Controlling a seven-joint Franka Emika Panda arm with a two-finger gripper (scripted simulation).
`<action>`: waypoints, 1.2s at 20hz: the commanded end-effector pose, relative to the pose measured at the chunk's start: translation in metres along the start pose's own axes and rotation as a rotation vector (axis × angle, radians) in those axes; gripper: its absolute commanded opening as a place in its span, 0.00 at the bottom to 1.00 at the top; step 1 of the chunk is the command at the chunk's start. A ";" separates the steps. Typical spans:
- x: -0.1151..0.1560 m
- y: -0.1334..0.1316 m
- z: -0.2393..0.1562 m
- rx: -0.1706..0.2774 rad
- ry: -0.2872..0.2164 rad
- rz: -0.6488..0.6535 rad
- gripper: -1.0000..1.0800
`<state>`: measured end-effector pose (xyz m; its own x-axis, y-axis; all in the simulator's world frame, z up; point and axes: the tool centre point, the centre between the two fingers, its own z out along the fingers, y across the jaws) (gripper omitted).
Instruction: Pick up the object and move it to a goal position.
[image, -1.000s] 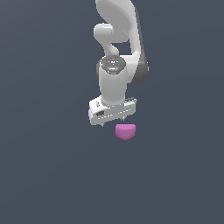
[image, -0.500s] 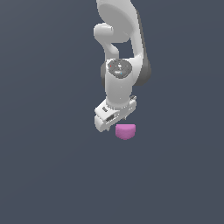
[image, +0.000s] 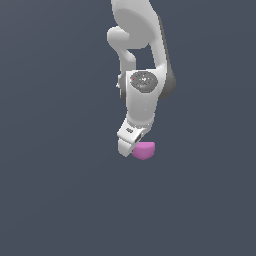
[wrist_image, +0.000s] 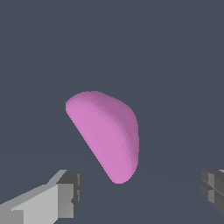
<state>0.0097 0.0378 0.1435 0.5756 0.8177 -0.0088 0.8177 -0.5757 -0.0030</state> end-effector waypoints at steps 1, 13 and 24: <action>0.004 -0.002 0.002 0.000 0.000 -0.080 0.96; 0.021 -0.013 0.010 -0.003 0.004 -0.426 0.96; 0.028 -0.018 0.013 -0.005 0.007 -0.573 0.96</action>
<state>0.0111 0.0703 0.1303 0.0526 0.9986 -0.0004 0.9986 -0.0526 -0.0005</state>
